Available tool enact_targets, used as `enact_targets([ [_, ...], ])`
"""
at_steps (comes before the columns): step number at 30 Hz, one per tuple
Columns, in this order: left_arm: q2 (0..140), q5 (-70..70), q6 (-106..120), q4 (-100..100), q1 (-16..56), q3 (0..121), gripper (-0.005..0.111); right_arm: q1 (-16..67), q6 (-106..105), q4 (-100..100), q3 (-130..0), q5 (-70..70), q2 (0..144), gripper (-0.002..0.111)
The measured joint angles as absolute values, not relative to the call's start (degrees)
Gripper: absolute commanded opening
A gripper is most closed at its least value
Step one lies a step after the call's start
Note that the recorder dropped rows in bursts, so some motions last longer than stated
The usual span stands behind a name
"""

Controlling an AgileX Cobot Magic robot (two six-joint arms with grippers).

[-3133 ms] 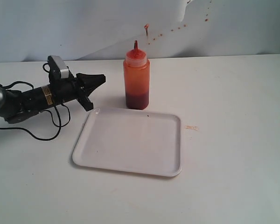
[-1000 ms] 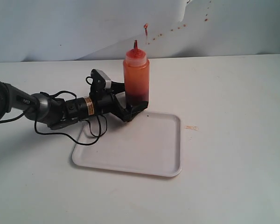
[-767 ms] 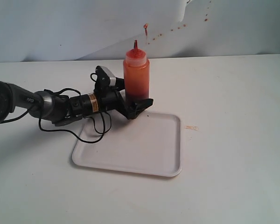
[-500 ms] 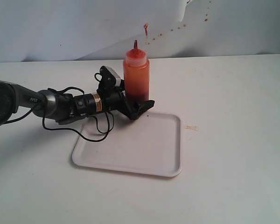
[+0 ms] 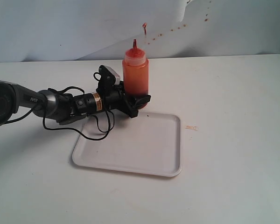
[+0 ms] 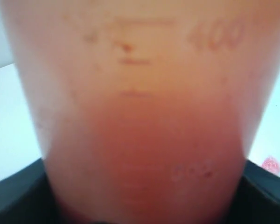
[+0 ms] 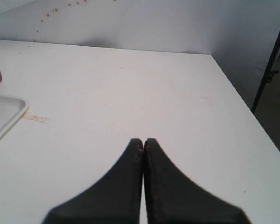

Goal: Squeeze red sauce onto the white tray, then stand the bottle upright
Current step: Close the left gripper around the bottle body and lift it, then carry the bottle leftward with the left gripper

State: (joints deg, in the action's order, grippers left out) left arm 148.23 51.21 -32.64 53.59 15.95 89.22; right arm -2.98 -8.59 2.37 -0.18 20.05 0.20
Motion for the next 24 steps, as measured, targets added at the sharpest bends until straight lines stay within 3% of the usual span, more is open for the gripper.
enact_targets([
  [15, 146.93, 52.31, -27.48, 57.29, 15.95, 89.22, 0.0, -2.98, -8.59, 2.37, -0.18, 20.05, 0.2, 0.0],
  [24, 138.18, 54.7, -44.18, 70.35, 13.74, 89.22, 0.0, -2.98, -8.59, 2.37, -0.18, 20.05, 0.2, 0.0],
])
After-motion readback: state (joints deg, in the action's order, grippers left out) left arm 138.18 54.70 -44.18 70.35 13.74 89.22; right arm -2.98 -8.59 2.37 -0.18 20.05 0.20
